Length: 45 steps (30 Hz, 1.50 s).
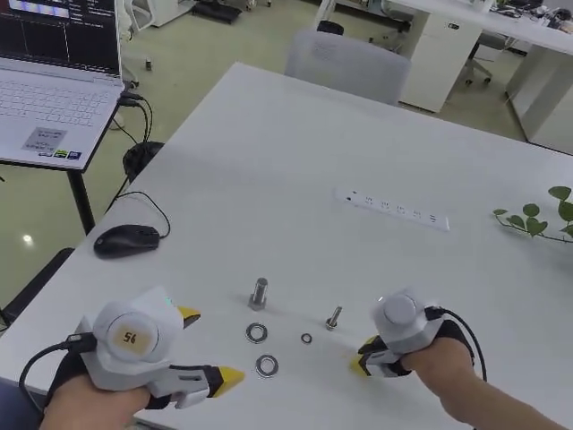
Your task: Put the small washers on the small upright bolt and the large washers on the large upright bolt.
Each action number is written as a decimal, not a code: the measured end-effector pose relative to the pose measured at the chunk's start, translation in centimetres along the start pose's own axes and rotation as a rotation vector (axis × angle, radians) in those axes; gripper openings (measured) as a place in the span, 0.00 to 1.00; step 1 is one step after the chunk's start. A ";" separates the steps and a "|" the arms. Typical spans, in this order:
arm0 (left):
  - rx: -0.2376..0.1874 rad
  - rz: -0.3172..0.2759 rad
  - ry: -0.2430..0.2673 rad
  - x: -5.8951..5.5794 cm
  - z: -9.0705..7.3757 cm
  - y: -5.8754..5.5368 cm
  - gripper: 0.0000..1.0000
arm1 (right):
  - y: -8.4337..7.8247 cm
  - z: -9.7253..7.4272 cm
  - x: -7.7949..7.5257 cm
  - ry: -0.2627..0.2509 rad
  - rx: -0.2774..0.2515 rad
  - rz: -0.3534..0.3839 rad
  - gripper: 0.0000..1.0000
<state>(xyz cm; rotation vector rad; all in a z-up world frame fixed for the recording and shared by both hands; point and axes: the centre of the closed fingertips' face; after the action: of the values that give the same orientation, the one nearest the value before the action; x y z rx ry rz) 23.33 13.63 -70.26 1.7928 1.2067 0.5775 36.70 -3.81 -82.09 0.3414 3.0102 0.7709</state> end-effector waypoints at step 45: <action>-0.003 0.004 -0.020 -0.6 0.6 0.4 0.62 | 7.0 4.3 2.0 0.013 -0.002 -0.122 0.15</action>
<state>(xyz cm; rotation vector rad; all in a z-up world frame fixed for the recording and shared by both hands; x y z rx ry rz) 23.71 12.81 -70.21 1.7943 1.1882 0.5624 36.47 4.63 -82.48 0.1518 3.0077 0.7684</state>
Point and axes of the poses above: the centre of the closed fingertips' face, and the gripper's own axes: z roughly forward along the fingers, x roughly to its left, y roughly out of its top, and after that the axes turned 4 degrees about -x, right-handed
